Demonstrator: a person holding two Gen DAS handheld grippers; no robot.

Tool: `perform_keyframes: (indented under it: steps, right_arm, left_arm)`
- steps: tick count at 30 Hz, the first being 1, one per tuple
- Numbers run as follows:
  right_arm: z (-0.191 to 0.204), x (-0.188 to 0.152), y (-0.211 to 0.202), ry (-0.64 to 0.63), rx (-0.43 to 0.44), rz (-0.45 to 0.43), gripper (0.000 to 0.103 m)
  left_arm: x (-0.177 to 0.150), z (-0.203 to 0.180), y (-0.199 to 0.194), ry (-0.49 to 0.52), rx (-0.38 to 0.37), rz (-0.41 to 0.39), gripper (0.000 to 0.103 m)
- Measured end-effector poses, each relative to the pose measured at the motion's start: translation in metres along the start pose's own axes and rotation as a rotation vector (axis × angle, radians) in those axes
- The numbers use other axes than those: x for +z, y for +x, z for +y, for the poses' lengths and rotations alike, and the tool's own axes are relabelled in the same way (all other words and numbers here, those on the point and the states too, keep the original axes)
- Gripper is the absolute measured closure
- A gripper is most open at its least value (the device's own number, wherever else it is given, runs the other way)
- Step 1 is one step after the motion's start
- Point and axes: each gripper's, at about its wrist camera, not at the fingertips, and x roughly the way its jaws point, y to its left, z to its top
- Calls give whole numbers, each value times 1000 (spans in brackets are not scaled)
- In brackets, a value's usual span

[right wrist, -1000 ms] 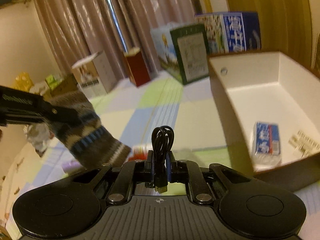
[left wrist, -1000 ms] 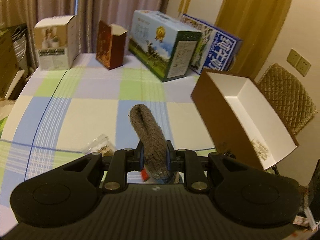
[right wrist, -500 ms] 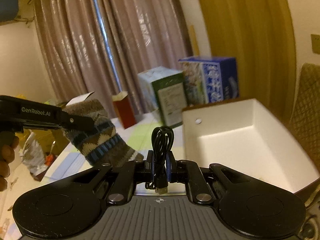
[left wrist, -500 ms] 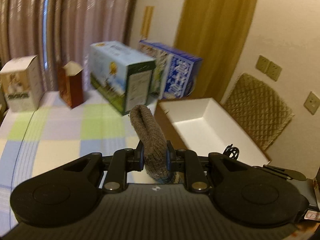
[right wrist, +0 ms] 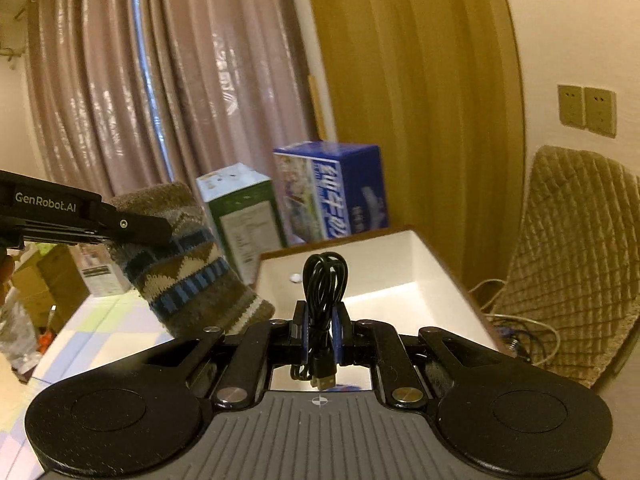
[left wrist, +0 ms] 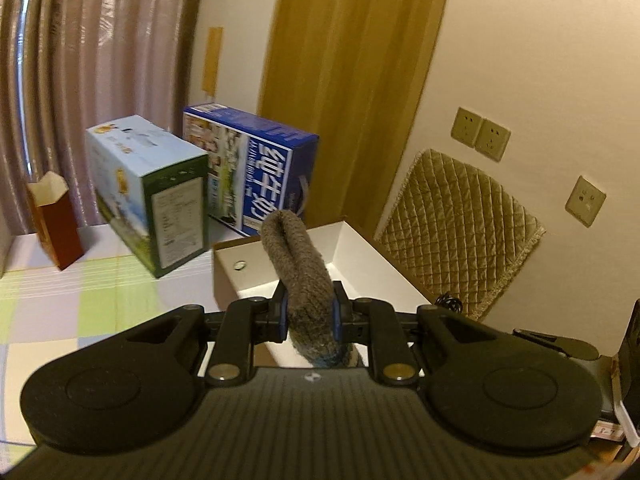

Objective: Organize objects
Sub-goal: 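Carry the sock and cable into the brown box and open both grippers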

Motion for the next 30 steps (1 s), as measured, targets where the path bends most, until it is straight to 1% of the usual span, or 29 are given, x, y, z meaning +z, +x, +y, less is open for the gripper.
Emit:
perform_keyframes:
  steps: [6,11,17,22,25,28,30]
  right_arm:
    - [-27,-2,18,7,-24,43,95]
    - [-45,-6,41,16,-25,85,95]
    - [-61,-8,67,36,-29,128,95]
    - [-71,-9,84,35,-31,161,95]
    - [-74,-8,93,34,-31,179,95]
    - [-77,-8,101,37,-28,200,95]
    - [-78,-8,105,40,-23,213,95]
  left_arm:
    - [0,-11,51,20,23,69,87]
    - [-2,-14,91,16,51,131,87]
    - [-1,-13,128,18,83,177,87]
    - [0,-14,157,25,92,216,86]
    - [-2,-14,174,30,70,255,80]
    - [-4,-17,185,53,88,273,73]
    - [-5,-16,189,64,100,278,65]
